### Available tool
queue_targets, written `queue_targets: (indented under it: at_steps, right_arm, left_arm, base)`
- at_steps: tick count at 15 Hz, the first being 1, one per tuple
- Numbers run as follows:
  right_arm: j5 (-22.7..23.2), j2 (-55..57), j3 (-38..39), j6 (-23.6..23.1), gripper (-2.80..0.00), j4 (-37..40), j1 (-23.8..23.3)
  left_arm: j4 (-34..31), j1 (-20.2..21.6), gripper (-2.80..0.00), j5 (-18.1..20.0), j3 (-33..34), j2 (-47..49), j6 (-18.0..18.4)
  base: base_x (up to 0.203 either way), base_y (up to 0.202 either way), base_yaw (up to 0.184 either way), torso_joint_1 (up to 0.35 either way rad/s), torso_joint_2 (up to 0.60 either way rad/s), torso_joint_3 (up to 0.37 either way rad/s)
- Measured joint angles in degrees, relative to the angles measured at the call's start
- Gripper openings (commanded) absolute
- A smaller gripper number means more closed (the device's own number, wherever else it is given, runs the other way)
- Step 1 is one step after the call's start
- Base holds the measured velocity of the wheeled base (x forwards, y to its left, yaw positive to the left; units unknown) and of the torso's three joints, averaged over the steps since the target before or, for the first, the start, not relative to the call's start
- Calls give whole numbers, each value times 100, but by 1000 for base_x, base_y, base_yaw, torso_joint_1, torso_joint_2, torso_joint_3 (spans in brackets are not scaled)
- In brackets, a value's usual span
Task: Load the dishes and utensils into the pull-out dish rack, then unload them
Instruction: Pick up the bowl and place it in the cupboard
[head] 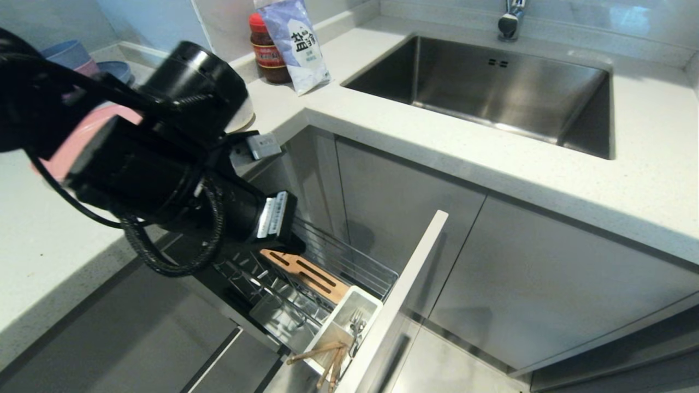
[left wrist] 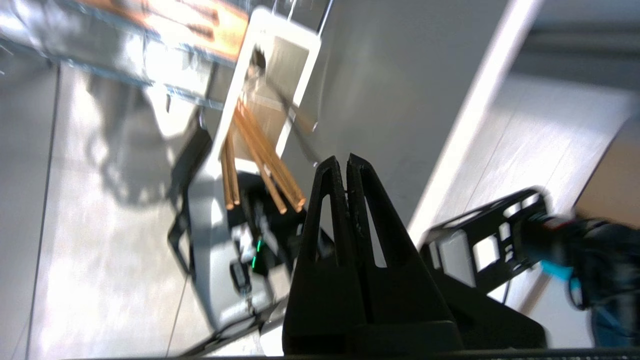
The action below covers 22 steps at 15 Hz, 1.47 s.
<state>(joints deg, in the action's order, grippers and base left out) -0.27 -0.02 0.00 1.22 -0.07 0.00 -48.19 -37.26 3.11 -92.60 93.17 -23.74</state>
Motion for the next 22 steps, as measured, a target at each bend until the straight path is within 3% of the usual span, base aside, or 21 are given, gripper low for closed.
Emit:
queue_targets:
  at_steps: [3,7,10,13,17,22]
  right_arm:
    - [2,0,0,0,-280,0,0]
    - [0,0,0,0,-280,0,0]
    - [0,0,0,-1,-280,0,0]
    - [1,0,0,-1,-280,0,0]
    - [0,0,0,0,-280,0,0]
    - [0,0,0,0,-280,0,0]
  left_arm:
    - [31,443,-280,1,-96,-696,263]
    - [500,1813,-280,147,-137,-1376,1211]
    - [851,2870,-280,592,-138,-1663,1913]
    - [1426,3549,-280,1142,-262,-1747,2374]
    - [1653,3837,-280,1192,-952,-1396,2439]
    - [1366,3788,-280,664,-1663,-661,2340]
  base:
    - [0,0,0,0,0,0]
    - [0,0,0,0,0,0]
    - [0,0,0,0,0,0]
    - [0,0,0,0,0,0]
    - [0,0,0,0,0,0]
    - [0,0,0,0,0,0]
